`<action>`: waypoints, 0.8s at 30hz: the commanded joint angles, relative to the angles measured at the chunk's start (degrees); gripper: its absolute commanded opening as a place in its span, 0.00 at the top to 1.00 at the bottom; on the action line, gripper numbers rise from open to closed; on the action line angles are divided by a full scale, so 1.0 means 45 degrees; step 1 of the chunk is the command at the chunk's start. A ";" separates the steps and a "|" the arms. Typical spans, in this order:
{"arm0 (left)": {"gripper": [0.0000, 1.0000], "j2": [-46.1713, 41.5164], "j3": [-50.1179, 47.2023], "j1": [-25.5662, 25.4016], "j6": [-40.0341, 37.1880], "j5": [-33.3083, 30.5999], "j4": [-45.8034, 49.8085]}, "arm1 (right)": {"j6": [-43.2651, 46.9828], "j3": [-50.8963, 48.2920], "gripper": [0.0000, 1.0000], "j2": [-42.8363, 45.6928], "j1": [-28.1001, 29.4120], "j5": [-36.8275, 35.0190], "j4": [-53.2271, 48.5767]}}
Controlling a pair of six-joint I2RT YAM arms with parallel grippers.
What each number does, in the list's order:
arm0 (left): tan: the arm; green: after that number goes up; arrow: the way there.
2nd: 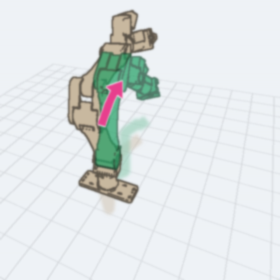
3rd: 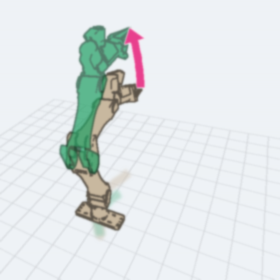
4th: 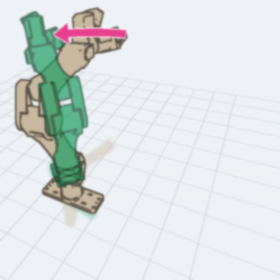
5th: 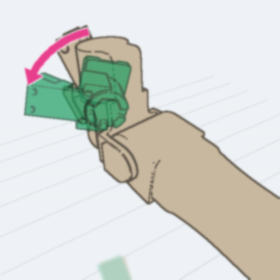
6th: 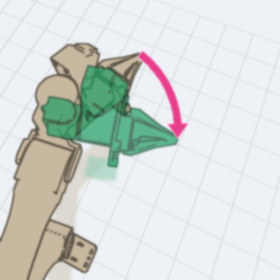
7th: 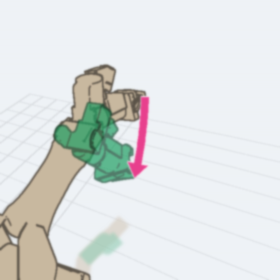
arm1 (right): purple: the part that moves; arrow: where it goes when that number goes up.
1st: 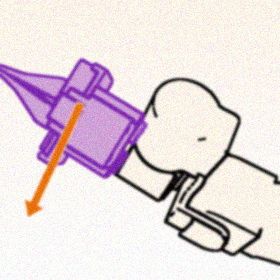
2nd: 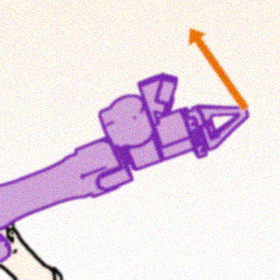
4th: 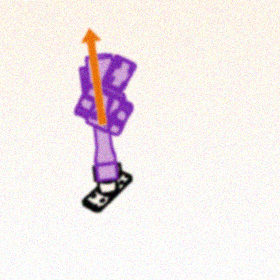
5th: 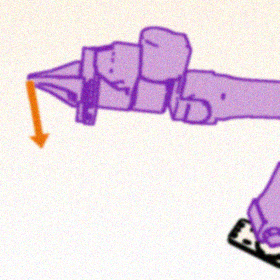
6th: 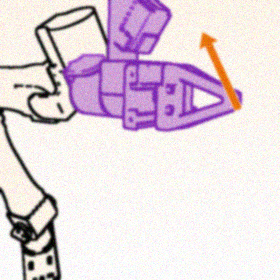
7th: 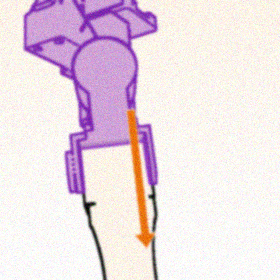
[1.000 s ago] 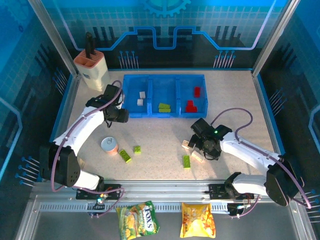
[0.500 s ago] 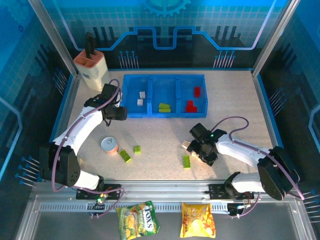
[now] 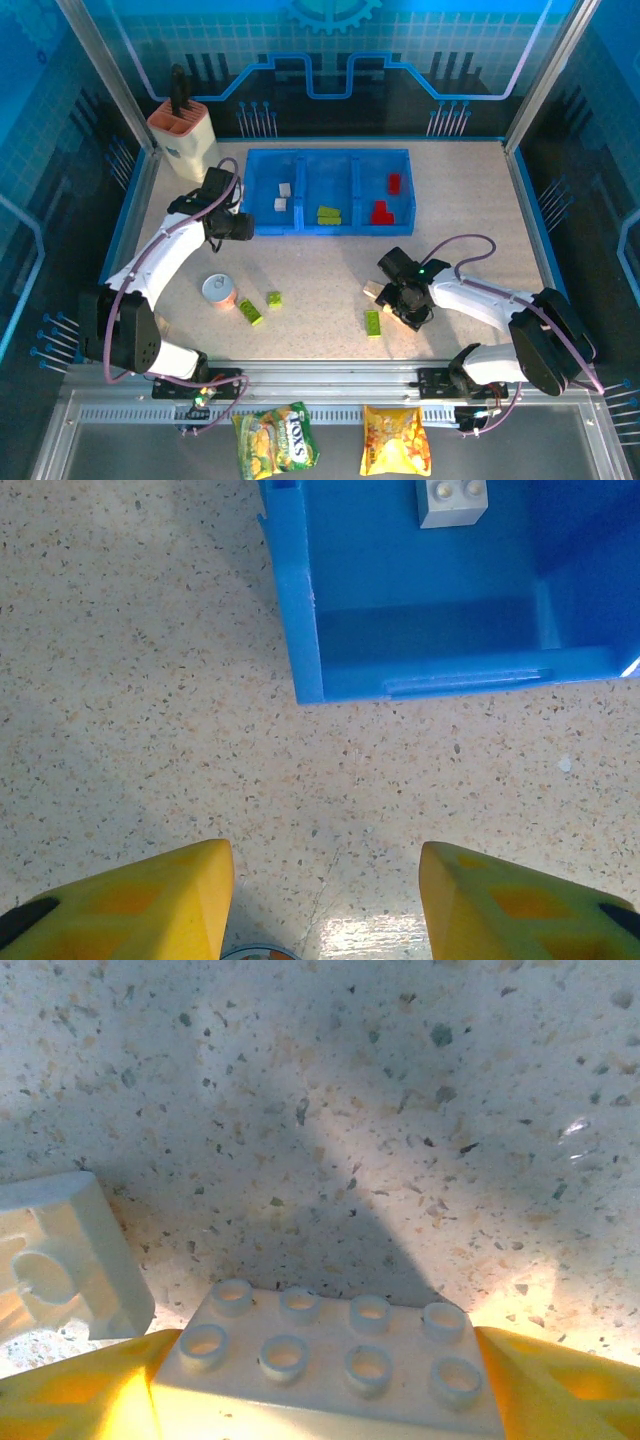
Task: Sort the legos into containers by color
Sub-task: Pick up the lego from the bottom-center of the table.
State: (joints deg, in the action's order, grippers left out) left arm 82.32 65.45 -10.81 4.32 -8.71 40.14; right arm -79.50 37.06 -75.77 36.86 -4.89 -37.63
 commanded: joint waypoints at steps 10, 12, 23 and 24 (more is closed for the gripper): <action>0.47 -0.0189 -0.0134 0.0095 -0.0120 0.0309 -0.0063 | 0.1357 0.0706 0.38 0.0739 0.0158 -0.0936 -0.1663; 0.47 -0.0227 -0.0148 0.0097 -0.0129 0.0334 -0.0087 | 0.1920 0.0986 0.38 0.0928 0.0164 -0.1339 -0.2247; 0.47 -0.0697 -0.0307 0.0138 -0.0159 0.0398 -0.0414 | 0.5113 0.3537 0.40 0.0164 0.0535 -0.3252 -0.4457; 0.48 -0.0719 -0.0344 0.0136 -0.0162 0.0350 -0.0420 | 0.5403 0.3980 0.40 -0.0149 0.0676 -0.3385 -0.4681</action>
State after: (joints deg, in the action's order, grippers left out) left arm 80.58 64.97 -10.66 4.29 -7.92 39.35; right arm -60.49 50.17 -73.87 38.26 -15.75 -53.56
